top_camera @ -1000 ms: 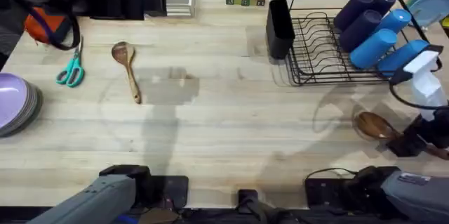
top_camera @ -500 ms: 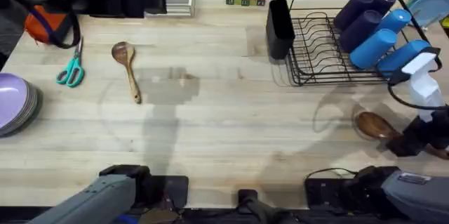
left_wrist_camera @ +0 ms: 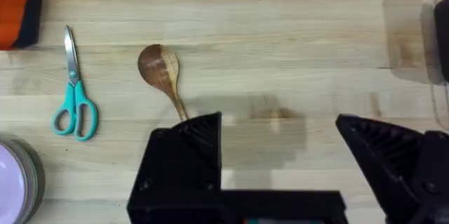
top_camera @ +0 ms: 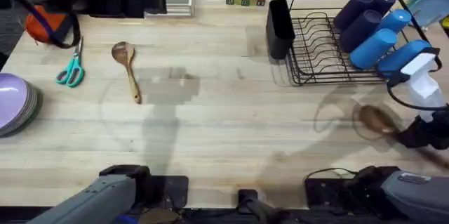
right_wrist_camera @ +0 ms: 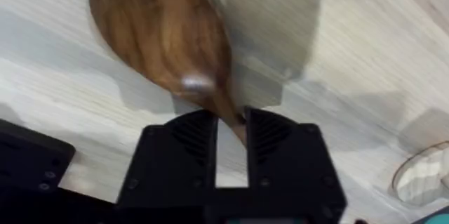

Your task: Pick up the spoon on the table one by one and put them onto the rack

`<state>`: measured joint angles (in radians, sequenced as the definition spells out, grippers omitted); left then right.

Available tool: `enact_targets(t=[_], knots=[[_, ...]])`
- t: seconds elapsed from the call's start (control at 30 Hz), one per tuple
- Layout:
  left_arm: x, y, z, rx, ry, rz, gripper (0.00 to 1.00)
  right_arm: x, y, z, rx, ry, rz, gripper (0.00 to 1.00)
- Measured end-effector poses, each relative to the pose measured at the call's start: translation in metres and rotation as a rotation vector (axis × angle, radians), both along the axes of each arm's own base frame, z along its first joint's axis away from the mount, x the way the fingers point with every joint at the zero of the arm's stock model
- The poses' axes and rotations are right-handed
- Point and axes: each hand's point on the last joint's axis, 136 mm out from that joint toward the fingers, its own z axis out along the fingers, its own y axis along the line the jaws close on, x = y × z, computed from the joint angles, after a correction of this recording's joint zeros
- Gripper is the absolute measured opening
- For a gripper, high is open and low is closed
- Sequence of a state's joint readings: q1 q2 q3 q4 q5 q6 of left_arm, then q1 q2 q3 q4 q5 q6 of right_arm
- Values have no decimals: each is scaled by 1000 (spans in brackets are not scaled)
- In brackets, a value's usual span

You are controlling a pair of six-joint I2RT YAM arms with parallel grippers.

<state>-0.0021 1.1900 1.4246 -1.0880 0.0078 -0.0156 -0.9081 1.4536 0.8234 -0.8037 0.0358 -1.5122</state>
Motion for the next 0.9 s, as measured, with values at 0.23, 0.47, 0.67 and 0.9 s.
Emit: enact_targets(t=[0.23,0.47,0.67,0.9], knots=[[0,0,0,0,0,0,993,0,0,0,-1,2,1,110],[0,0,0,0,0,0,993,-1,0,0,-1,6,-1,43],[0,0,0,0,0,0,993,0,1,0,-4,9,8,38],[0,0,0,0,0,0,993,10,4,7,-68,0,55,31]])
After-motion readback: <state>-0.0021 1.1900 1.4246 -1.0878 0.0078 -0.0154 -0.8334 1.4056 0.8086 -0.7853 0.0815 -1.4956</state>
